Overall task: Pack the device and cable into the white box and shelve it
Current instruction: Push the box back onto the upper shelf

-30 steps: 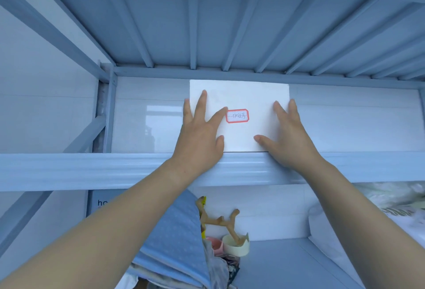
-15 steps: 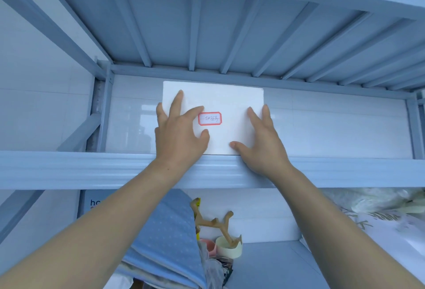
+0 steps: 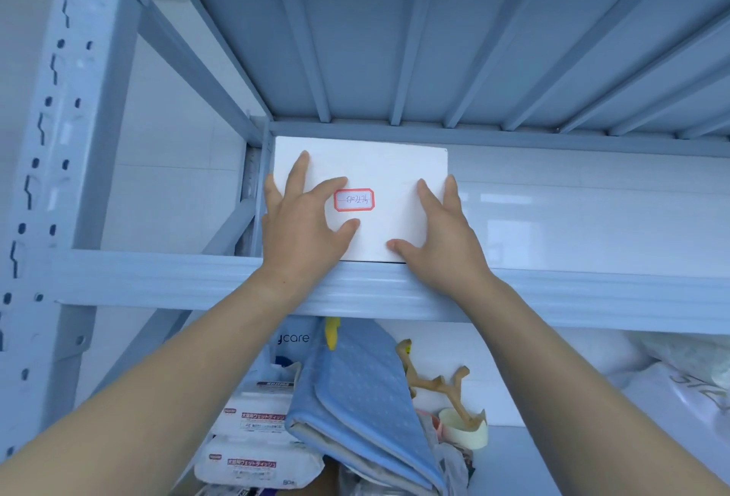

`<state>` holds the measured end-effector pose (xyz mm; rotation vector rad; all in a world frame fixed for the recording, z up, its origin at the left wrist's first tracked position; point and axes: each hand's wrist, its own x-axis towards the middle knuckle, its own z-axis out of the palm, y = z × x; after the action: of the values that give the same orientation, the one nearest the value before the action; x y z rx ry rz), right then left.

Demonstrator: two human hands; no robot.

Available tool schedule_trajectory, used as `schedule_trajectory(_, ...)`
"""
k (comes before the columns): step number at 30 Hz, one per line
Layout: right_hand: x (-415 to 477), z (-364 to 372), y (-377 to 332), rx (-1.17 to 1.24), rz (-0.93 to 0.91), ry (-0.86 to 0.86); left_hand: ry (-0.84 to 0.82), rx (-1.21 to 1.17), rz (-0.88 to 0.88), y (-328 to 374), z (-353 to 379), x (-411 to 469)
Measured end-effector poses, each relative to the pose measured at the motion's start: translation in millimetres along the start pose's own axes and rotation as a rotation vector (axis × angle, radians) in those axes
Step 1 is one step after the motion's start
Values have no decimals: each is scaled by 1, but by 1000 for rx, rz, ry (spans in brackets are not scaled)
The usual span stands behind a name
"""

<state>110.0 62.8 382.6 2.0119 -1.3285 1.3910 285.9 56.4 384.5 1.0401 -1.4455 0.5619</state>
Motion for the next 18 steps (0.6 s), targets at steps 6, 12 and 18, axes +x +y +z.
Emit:
schedule_trajectory(6,6,21,-30,8,-39,-29,13,23,-21,-33,-21,4)
schedule_trajectory(12,4,35,-44,-1,-65,22,-17,42,11,-60,-31,7)
schedule_trajectory(18,5,38,-43,52,-2,125,-51,71,23,-61,-28,8)
